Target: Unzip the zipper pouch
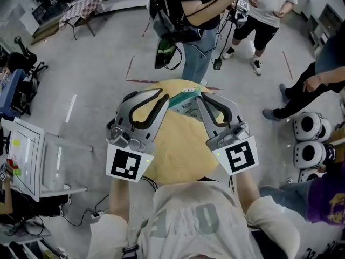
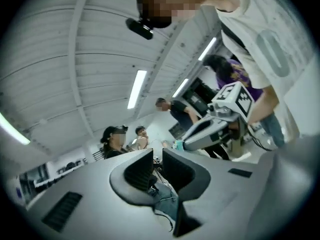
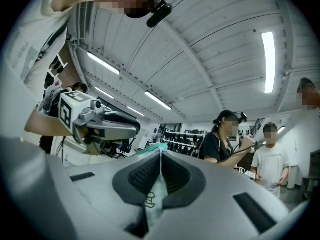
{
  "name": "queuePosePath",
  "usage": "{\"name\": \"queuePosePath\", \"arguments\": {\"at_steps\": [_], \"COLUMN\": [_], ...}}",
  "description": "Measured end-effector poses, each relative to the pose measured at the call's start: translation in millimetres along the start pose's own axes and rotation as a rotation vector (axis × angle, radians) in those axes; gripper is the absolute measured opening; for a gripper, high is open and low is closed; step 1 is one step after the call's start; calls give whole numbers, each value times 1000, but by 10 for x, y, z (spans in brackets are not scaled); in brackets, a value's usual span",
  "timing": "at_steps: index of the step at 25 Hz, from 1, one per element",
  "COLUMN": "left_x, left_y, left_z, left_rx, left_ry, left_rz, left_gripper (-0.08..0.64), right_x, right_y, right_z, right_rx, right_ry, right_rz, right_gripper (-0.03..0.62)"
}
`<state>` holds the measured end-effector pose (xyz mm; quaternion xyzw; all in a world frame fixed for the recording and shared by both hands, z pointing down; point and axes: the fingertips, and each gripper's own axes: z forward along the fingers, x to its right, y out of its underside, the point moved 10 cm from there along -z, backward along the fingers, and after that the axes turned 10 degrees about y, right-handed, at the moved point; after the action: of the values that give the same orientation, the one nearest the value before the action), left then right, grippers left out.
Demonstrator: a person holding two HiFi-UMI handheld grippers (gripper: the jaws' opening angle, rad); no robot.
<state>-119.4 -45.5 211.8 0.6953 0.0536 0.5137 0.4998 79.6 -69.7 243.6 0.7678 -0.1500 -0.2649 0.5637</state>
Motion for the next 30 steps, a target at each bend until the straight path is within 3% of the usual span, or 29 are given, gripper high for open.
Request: {"name": "queuePosePath", "arguments": {"at_steps": [3,11,15,20,23,30], "left_x": [-78,-35,5,39,55,76], "left_y": [-9,11,-4,-30,-52,-25], "left_z": [26,-41,41,66,81,102], "left_rx": [-31,-105,-100,-73,-85,-99], "left_ry": [154,379,403,400,406,418], "left_rz": [157,395,455,465,503,481], "left_gripper": [31,31,31,31,31,28], "right_x": [6,-21,28,12,8,21], "right_y": [-78,-210,-186,-145,-161,-113], "right_z": [11,58,108,81,96,93], "right_rx": [-15,-71,-99,-161,-172,-180], "right_ry": [-94,-354,-426,-472,-474,-448], "right_rz": [-5,-31,-97,-150,-176,-174], "right_gripper": [32,32,32,32,32,34]}}
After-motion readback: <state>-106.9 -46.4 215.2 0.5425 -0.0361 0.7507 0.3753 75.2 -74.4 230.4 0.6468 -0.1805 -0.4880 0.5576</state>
